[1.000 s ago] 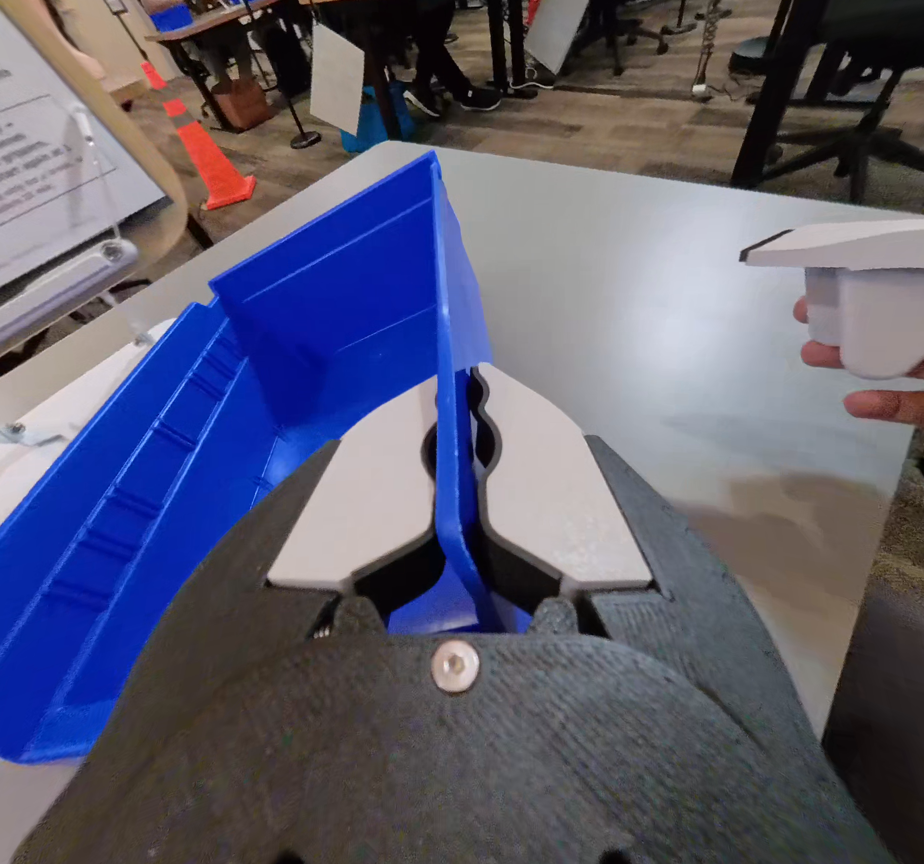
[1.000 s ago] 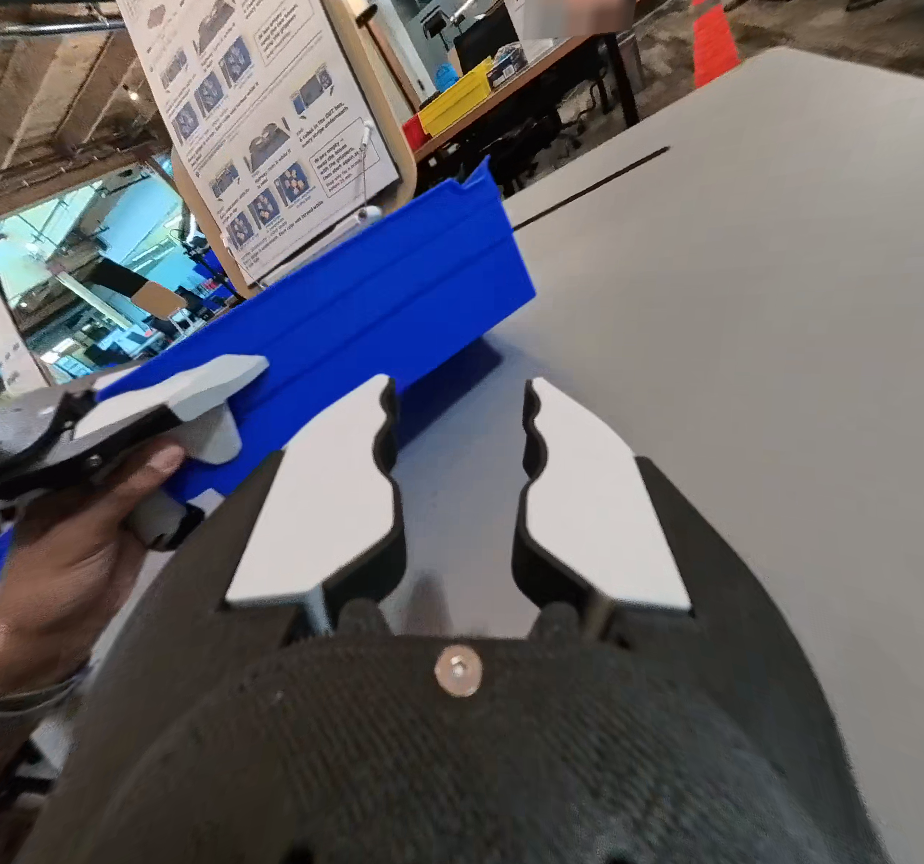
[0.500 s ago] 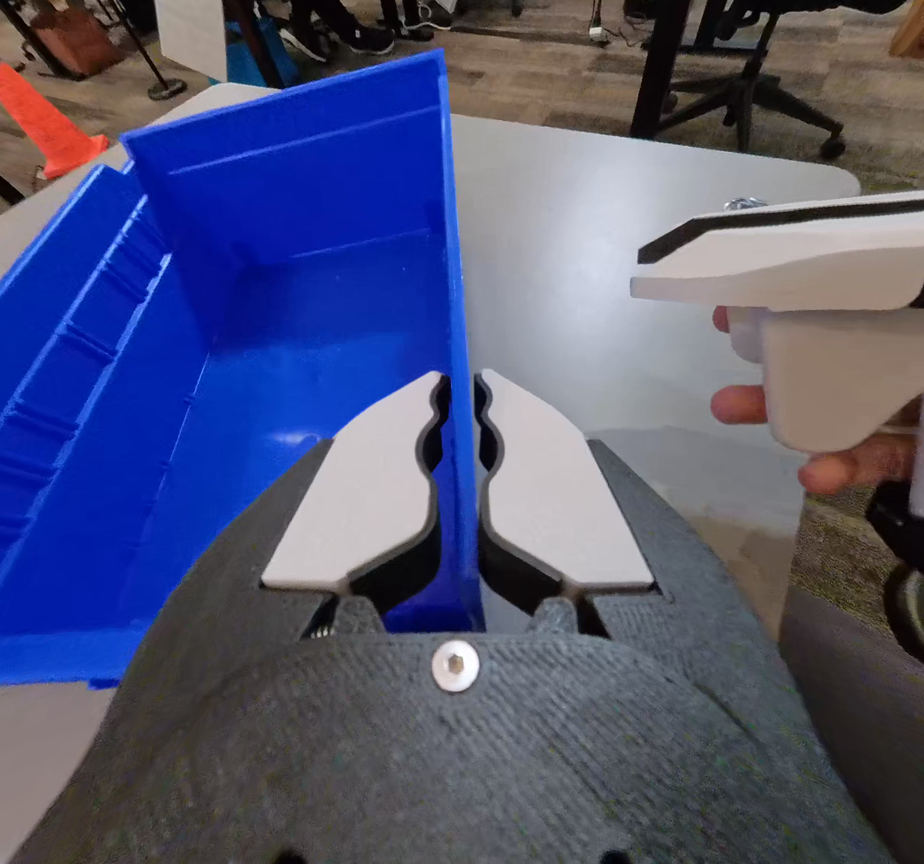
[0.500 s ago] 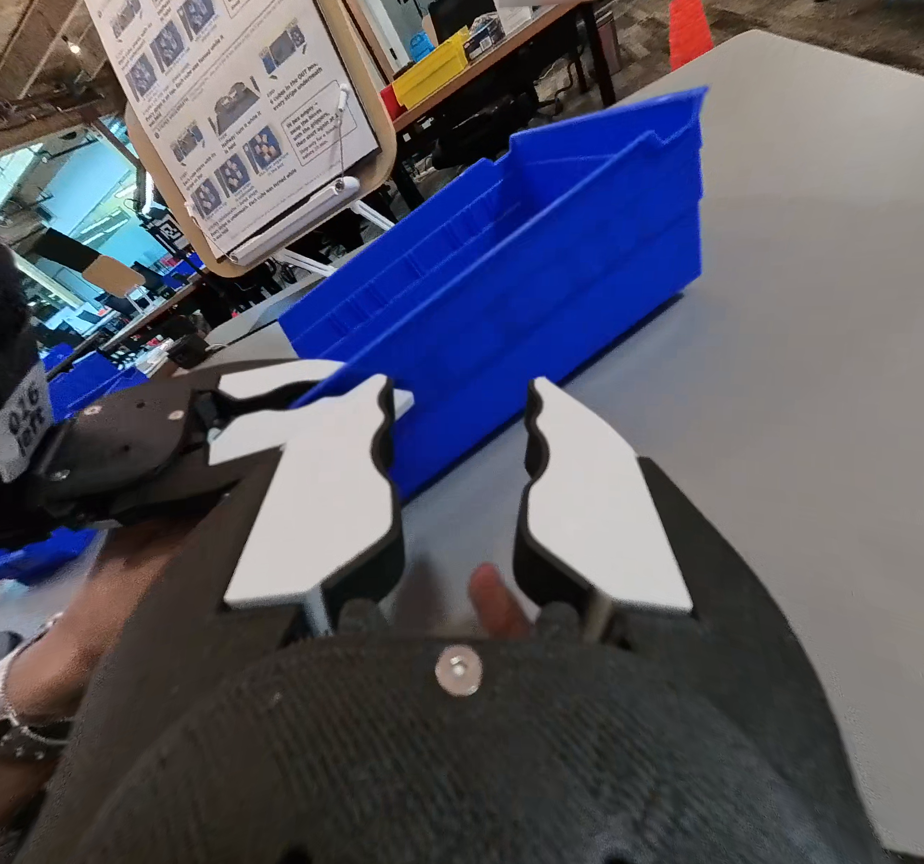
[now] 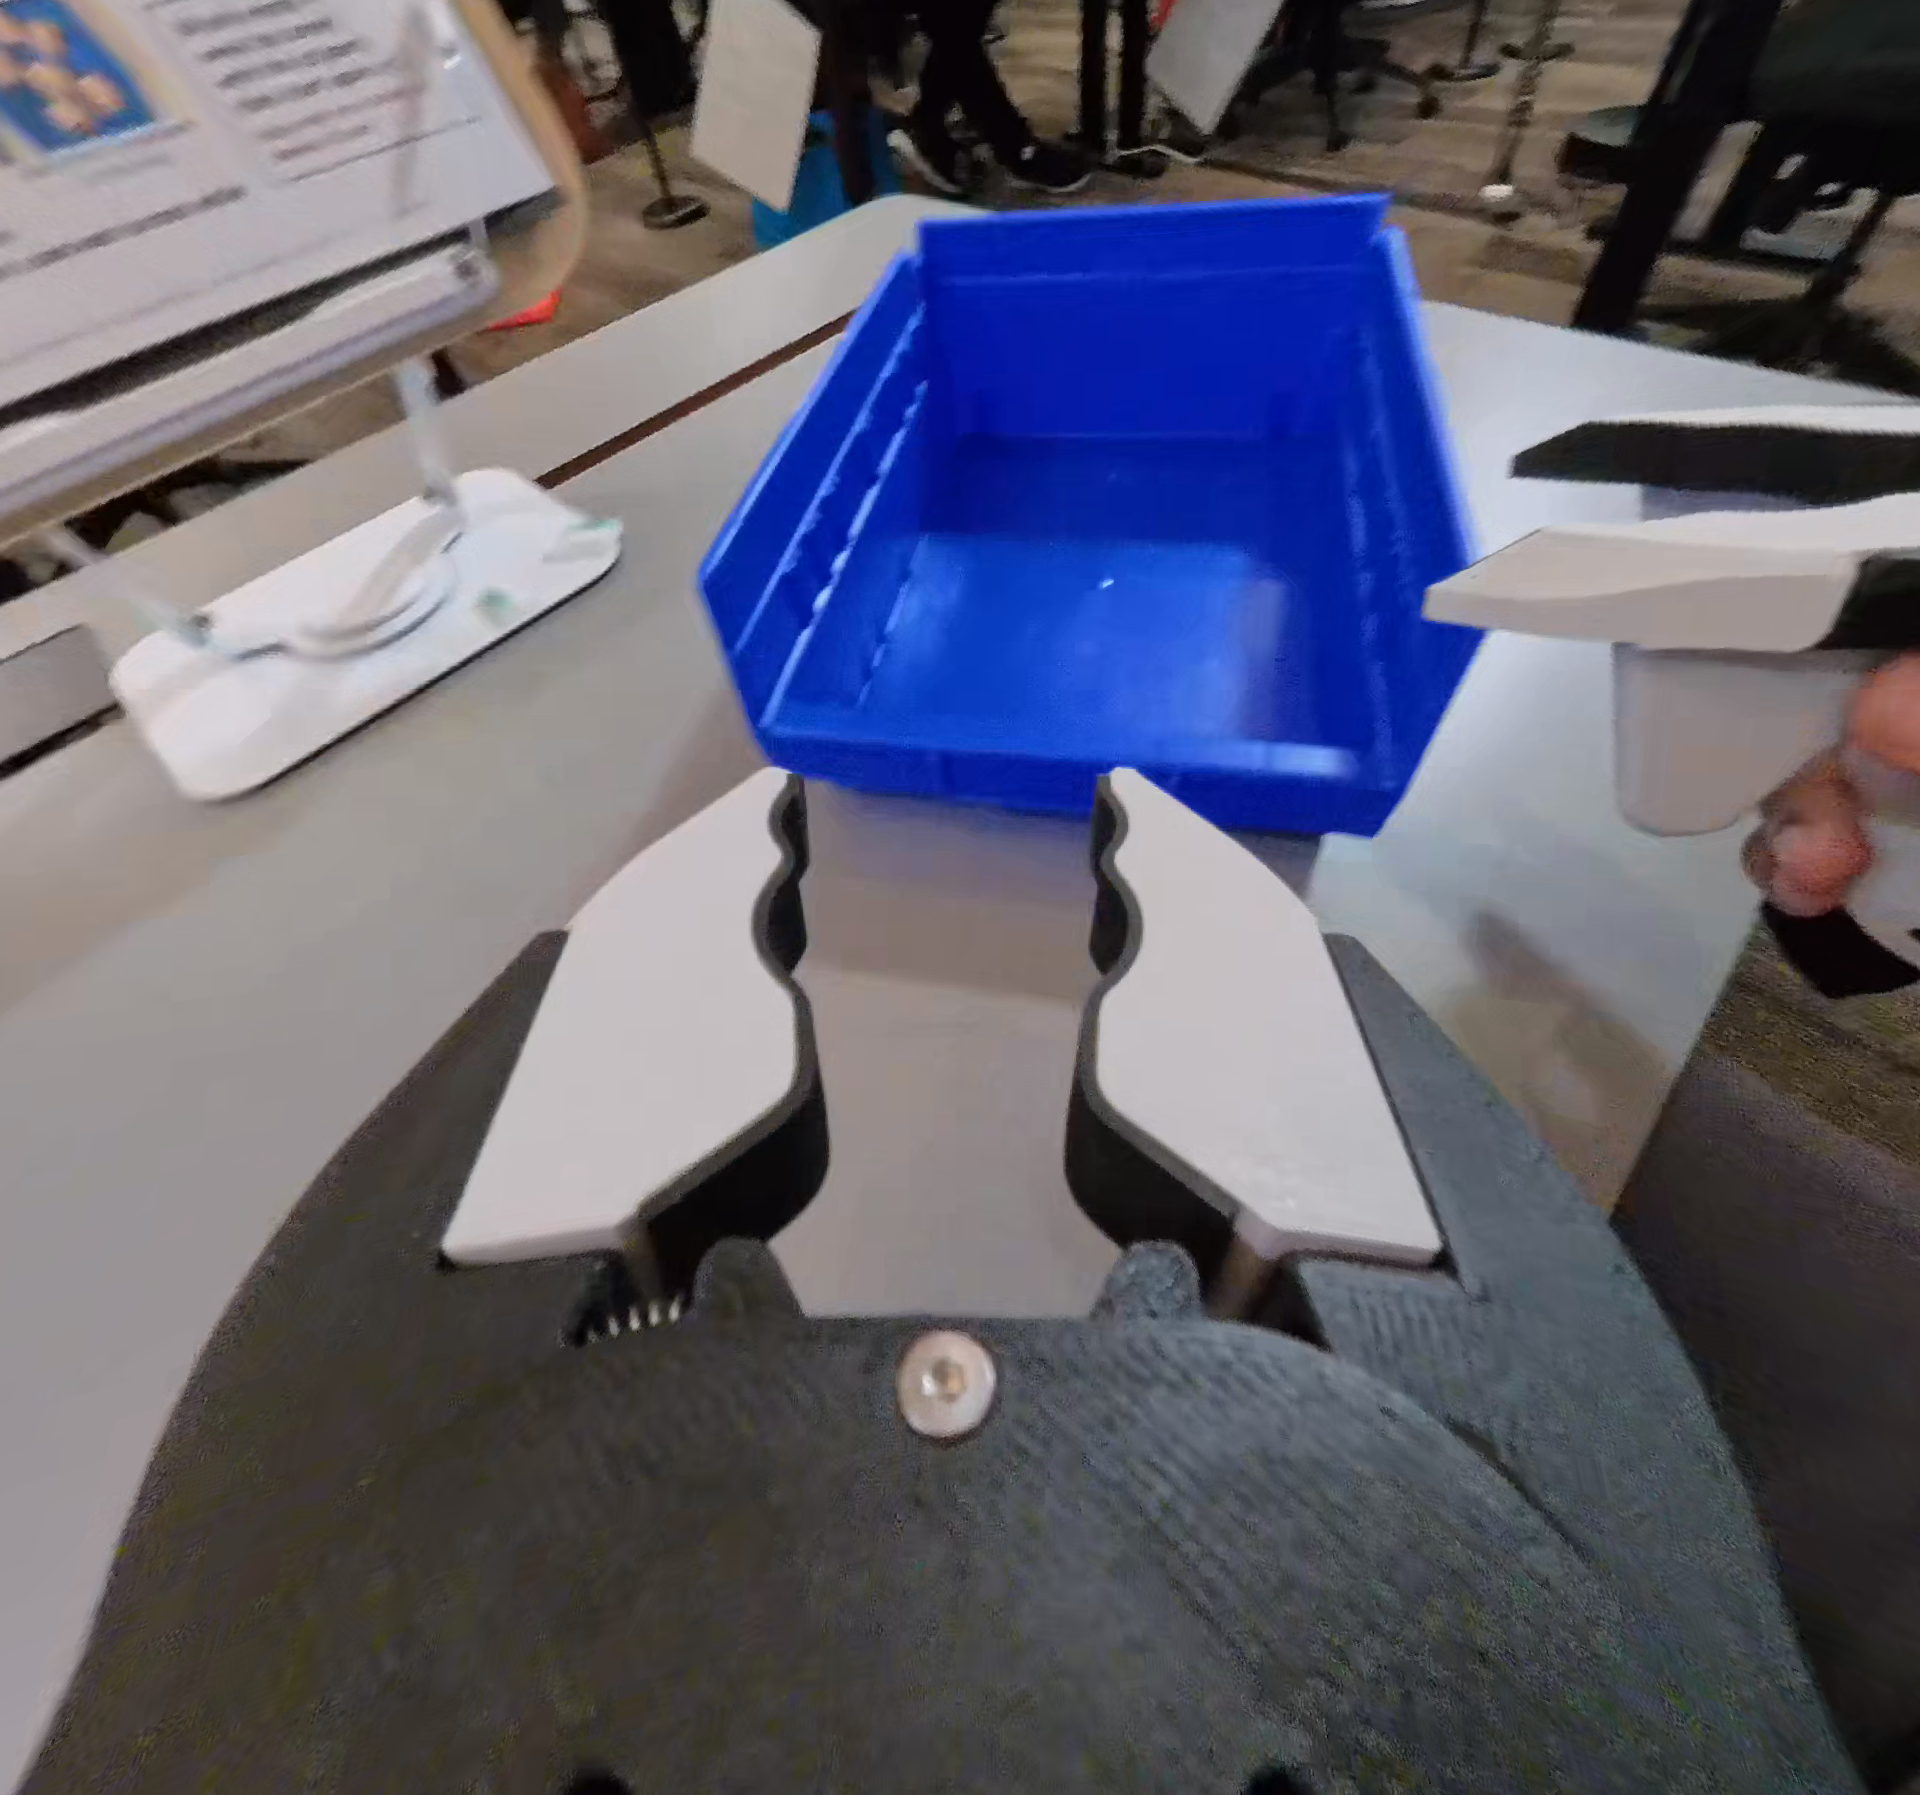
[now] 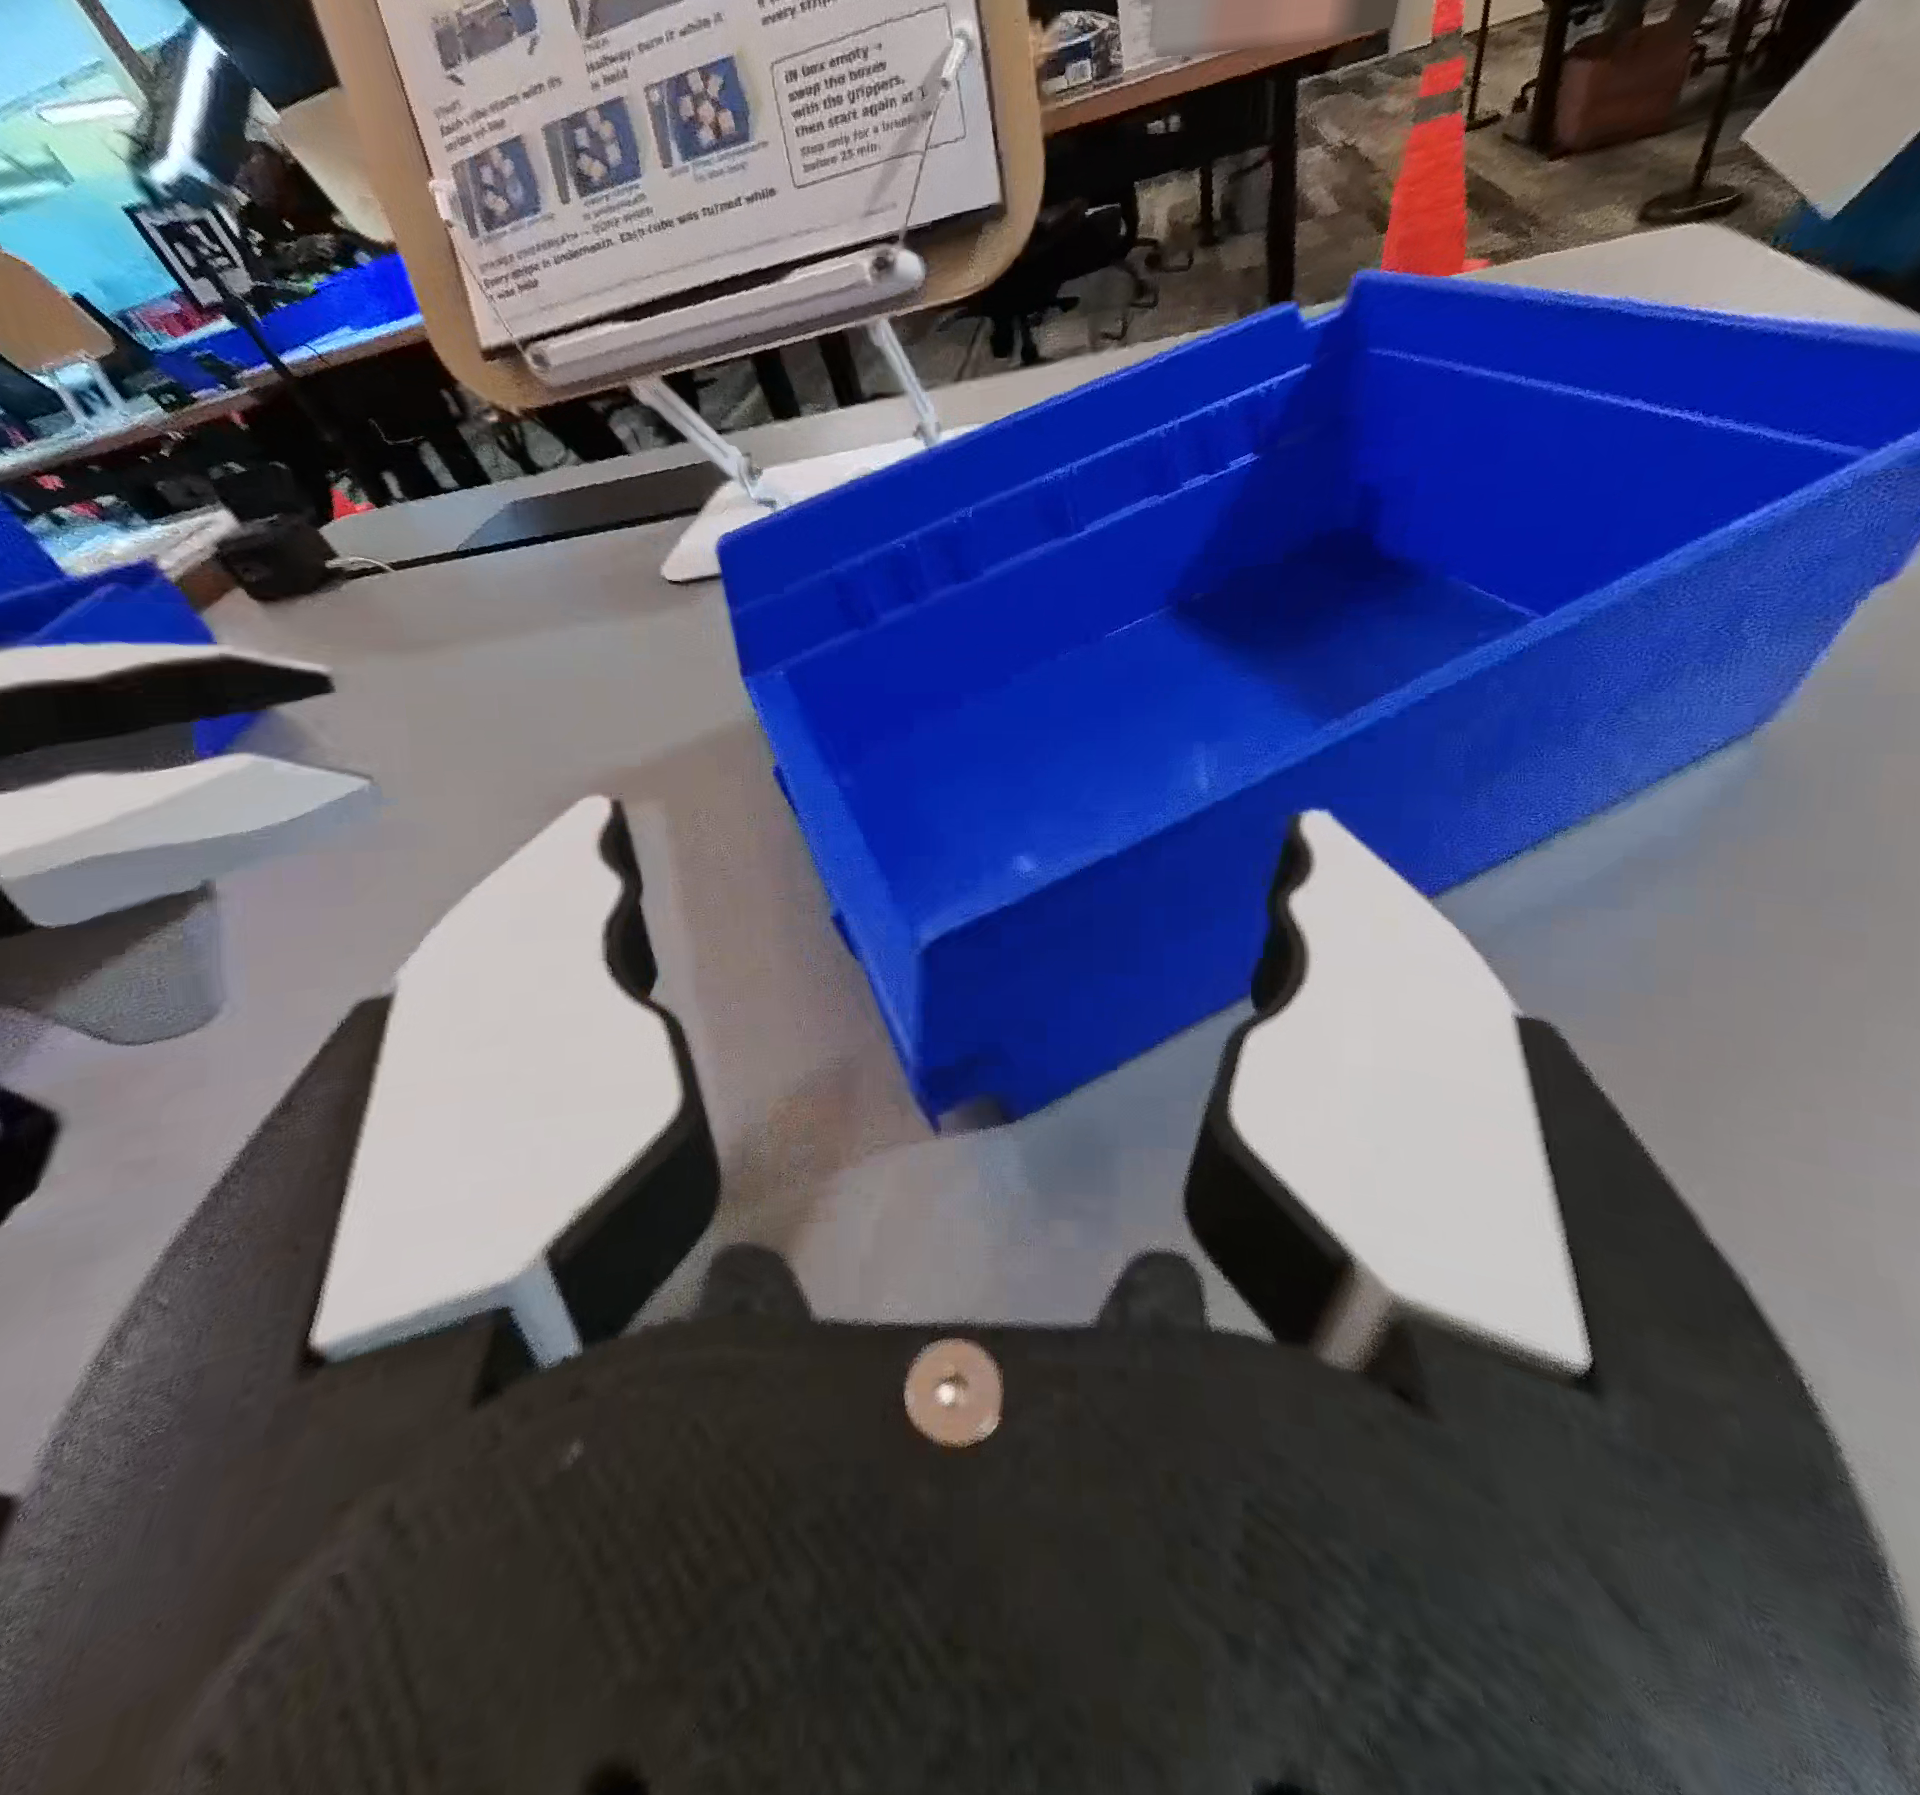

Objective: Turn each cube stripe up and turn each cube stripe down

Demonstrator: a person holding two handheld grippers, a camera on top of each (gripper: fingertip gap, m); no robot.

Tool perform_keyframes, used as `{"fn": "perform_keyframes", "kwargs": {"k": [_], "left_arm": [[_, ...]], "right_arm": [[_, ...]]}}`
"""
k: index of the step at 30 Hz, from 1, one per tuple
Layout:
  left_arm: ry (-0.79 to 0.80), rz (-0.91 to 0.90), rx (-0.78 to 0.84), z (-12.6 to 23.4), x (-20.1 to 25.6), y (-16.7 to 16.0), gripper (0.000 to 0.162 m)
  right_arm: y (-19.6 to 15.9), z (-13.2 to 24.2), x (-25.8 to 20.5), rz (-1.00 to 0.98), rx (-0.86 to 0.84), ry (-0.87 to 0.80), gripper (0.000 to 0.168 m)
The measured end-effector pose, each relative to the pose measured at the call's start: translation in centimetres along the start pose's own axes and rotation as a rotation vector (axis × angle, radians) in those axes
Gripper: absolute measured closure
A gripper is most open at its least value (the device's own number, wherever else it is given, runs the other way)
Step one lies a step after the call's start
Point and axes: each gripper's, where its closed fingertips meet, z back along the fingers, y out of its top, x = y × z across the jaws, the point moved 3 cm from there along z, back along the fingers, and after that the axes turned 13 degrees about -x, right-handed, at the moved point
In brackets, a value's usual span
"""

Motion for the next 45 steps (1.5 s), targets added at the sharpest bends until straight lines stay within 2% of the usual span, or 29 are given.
{"fn": "perform_keyframes", "kwargs": {"k": [2,3,4,5,7,10,15,19,27,30,31,34,36,38,40,45], "left_arm": [[0.07,0.08,-0.021,1.0,-3.0,-3.3,0.11],[0.081,0.112,-0.025,1.4,-4.2,-4.9,0.117],[0.064,0.133,-0.024,1.7,-5.0,-6.1,0.125],[0.036,0.165,-0.022,1.9,-5.7,-6.7,0.132],[-0.003,0.271,-0.016,2.7,-7.3,-6.8,0.132],[-0.053,0.35,0.094,4.0,-8.3,-6.0,0.135],[-0.034,0.354,0.027,2.9,-8.9,-7.1,0.133],[-0.061,0.331,0.018,1.9,-8.3,-6.7,0.133],[-0.076,0.317,-0.03,0.3,-8.1,-6.8,0.134],[-0.071,0.315,-0.027,0.2,-8.2,-6.8,0.133],[-0.067,0.327,-0.02,0.4,-8.3,-6.8,0.132],[-0.038,0.388,0.053,1.3,-9.1,-6.2,0.126],[0.035,0.405,0.097,2.0,-10.2,-6.1,0.117],[0.103,0.394,0.12,2.7,-11.1,-6.1,0.11],[0.157,0.393,0.134,3.4,-11.7,-6.2,0.104],[0.324,0.416,0.161,6.4,-13.6,-7.4,0.102]], "right_arm": [[-0.6,-1.7,-0.5,0.051,-0.042,-0.105,0.054],[-1.0,-2.4,-0.1,0.08,-0.073,-0.16,0.061],[-1.5,-3.0,0.4,0.097,-0.108,-0.198,0.07],[-1.5,-3.1,1.4,0.092,-0.117,-0.242,0.09],[-1.2,-2.9,2.7,0.091,-0.134,-0.206,0.098],[-0.5,-2.2,6.5,0.075,-0.181,-0.204,0.126],[1.2,0.0,16.0,0.087,-0.17,-0.329,0.163],[1.9,0.9,20.1,0.08,-0.174,-0.276,0.166],[2.5,1.0,23.0,0.066,-0.133,-0.179,0.166],[3.3,1.6,23.2,0.064,-0.1,-0.235,0.152],[3.9,1.9,23.2,0.067,-0.071,-0.262,0.138],[7.3,5.0,21.5,0.172,0.092,-0.396,0.106],[9.7,7.4,16.7,0.281,0.3,-0.393,0.119],[10.3,7.4,9.7,0.358,0.427,-0.221,0.135],[9.4,5.3,3.2,0.409,0.44,-0.055,0.142],[3.5,-1.7,-9.4,0.551,0.209,0.267,0.12]]}}
